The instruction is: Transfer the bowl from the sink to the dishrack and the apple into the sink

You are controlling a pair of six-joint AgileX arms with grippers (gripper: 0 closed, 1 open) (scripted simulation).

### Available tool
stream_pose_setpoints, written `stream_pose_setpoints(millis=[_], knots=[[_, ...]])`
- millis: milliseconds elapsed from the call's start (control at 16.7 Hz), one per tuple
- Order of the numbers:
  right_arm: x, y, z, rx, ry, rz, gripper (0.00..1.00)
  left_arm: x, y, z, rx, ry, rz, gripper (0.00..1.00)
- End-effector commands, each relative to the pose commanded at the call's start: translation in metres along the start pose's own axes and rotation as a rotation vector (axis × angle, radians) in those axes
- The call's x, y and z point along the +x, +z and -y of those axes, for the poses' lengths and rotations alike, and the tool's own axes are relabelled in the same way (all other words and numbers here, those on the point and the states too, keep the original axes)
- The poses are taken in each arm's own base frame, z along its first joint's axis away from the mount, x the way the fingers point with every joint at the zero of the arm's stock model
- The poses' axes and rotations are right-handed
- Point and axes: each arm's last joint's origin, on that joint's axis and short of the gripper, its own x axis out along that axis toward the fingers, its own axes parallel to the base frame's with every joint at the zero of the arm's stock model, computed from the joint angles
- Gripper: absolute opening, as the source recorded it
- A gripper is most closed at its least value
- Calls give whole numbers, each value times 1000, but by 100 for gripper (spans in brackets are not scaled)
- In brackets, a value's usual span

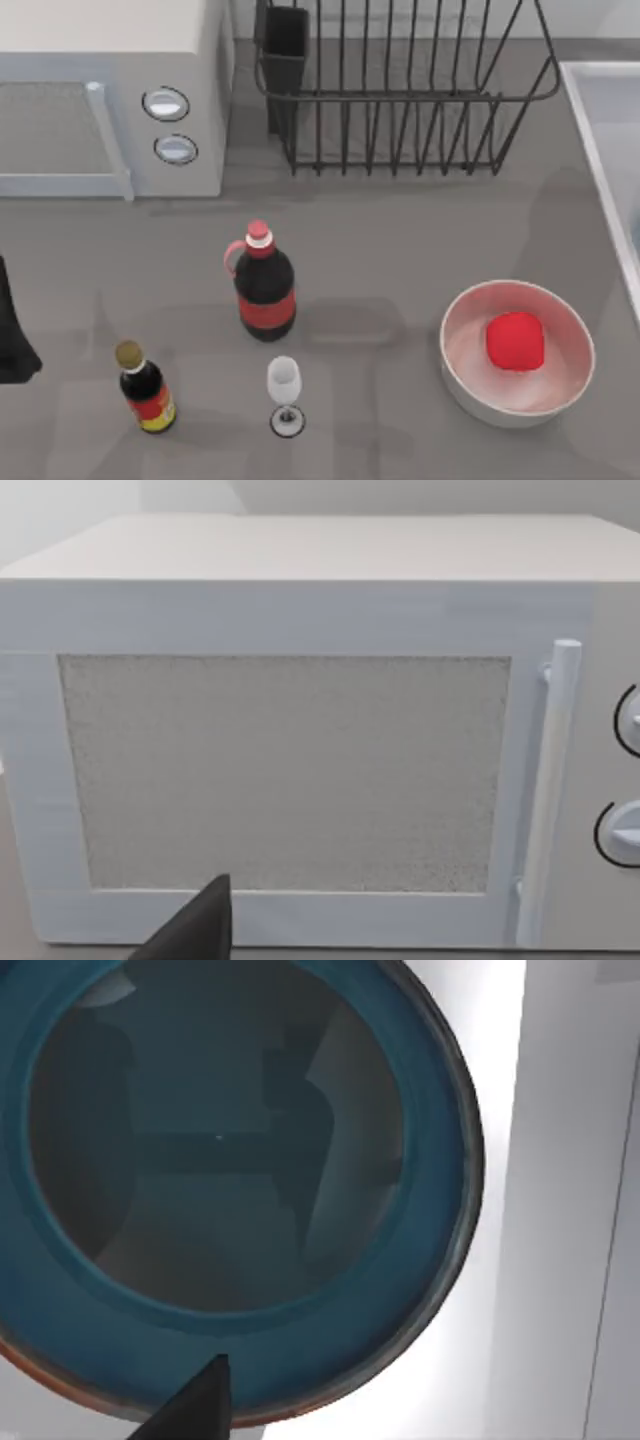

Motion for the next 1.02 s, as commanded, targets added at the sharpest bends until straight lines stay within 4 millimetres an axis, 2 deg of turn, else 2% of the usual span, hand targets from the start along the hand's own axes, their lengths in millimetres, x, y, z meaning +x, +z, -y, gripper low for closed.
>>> stream_pose_setpoints(millis=[120, 420, 540, 660, 1020], knots=[[2, 3, 5, 5, 7, 13, 100, 0, 0, 0, 0, 0, 0, 100], [1, 4, 2, 0, 5, 15, 100, 0, 0, 0, 0, 0, 0, 100], [7, 4, 3, 3, 6, 14, 100, 0, 0, 0, 0, 0, 0, 100], [24, 5, 4, 5, 7, 13, 100, 0, 0, 0, 0, 0, 0, 100], [92, 5, 4, 5, 7, 14, 100, 0, 0, 0, 0, 0, 0, 100]])
